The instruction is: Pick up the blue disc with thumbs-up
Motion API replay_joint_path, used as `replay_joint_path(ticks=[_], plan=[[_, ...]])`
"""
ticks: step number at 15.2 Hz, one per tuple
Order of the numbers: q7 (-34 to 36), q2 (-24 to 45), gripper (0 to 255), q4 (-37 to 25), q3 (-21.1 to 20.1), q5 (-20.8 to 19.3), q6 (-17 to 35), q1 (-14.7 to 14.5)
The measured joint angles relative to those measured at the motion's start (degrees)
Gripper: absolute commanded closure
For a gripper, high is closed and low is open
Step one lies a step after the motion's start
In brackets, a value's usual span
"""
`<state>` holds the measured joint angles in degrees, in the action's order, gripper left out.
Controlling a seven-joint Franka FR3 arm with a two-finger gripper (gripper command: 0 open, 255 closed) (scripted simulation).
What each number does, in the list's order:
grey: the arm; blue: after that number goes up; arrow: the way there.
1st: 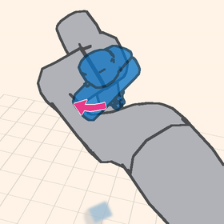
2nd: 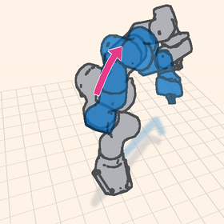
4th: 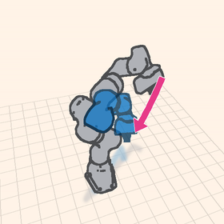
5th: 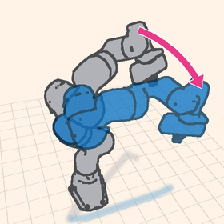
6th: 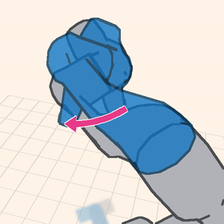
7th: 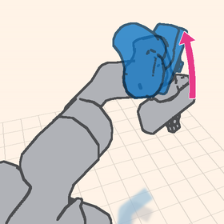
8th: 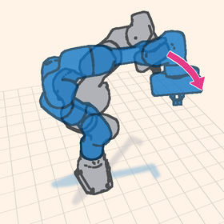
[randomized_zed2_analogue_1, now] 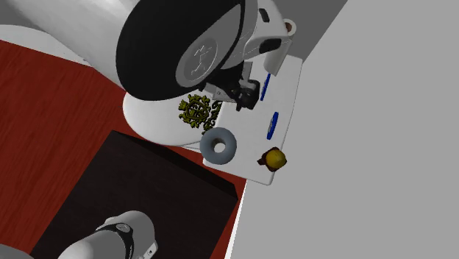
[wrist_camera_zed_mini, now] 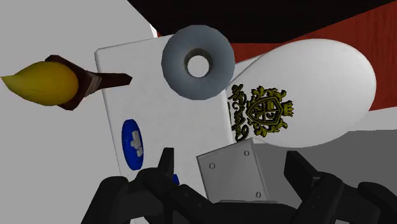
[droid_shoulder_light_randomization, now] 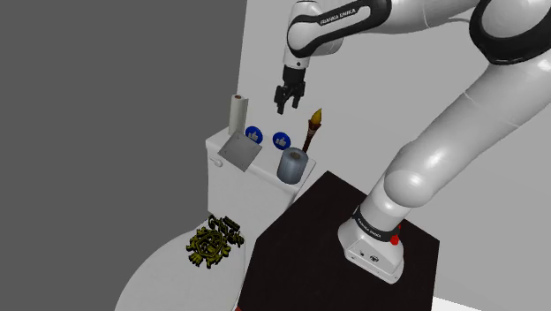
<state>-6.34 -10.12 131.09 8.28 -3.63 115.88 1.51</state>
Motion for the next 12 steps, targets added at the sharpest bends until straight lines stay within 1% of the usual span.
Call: replay_joint_path(ticks=[5, 7, 12], plan=[[-4.75, 12.25, 0, -7.59, 1.14, 1.89, 4.15, 0.41], [-6.46, 16.04, 0, -9.73, 1.29, 2.60, 5.59, 0.73], [-10.81, 28.37, 0, -19.76, 1.04, 4.87, 7.28, 2.08]])
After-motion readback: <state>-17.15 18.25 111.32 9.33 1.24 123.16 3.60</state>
